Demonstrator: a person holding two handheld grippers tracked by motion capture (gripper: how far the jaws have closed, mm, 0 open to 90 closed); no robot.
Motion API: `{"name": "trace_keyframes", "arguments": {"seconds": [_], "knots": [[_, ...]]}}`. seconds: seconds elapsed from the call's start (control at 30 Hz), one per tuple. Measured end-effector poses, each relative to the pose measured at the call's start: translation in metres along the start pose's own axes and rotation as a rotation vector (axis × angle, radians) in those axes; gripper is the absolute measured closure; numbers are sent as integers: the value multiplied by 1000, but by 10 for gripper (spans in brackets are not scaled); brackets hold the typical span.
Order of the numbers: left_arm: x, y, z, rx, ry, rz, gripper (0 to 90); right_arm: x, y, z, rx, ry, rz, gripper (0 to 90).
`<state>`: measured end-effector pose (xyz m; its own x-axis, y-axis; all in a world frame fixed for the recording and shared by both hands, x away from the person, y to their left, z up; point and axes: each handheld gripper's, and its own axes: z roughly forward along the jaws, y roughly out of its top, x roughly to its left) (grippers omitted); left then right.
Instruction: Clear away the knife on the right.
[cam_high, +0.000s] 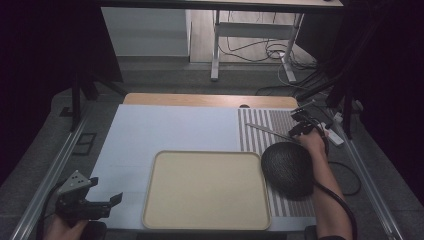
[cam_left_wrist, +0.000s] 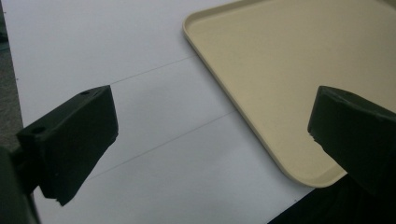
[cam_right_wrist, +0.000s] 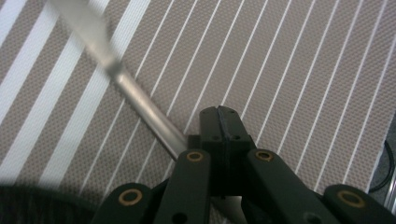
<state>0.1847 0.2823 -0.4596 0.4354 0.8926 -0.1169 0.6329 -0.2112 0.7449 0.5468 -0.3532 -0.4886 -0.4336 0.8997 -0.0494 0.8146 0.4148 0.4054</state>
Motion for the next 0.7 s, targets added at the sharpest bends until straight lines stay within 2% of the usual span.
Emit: {"name": "trace_keyframes", "arguments": {"seconds": [0.07, 0.13, 0.23, 0.33, 0.37, 0.4, 0.43, 0.47, 0.5, 0.53, 0.57, 0.6, 0.7], "knots": [[0, 0, 0, 1, 1, 2, 15, -1, -4, -4, 43, 30, -32, 900], [0, 0, 0, 2, 2, 2, 15, 0, -5, -5, 53, 36, -40, 900], [-1, 0, 0, 4, 3, 6, 15, 1, -6, -7, 100, 62, -62, 900], [-1, 0, 0, 3, 2, 5, 15, 1, -6, -9, 97, 65, -65, 900], [-1, 0, 1, 3, 3, 3, 15, -1, -4, -15, 42, 84, -27, 817], [-1, 0, 1, 3, 3, 3, 15, -1, -2, -18, 25, 87, -7, 770], [-1, 0, 1, 4, 3, 3, 15, -1, -2, -18, 25, 87, -7, 770], [-1, 0, 1, 5, 3, 3, 15, -1, 1, -24, -2, 74, 1, 596], [-1, 0, 1, 5, 3, 3, 15, -1, 1, -24, -2, 74, 1, 596], [-1, 1, 1, 5, 3, 3, 15, 0, 4, -26, -2, 93, 9, 437], [-1, 1, 1, 6, 4, 4, 15, 1, 4, -26, -2, 100, 13, 343], [-1, 1, 1, 7, 6, 6, 15, 1, 4, -26, -2, 100, 13, 343], [-1, 1, 1, 9, 7, 8, 15, 5, 6, -23, 10, 92, -11, 148]]}}
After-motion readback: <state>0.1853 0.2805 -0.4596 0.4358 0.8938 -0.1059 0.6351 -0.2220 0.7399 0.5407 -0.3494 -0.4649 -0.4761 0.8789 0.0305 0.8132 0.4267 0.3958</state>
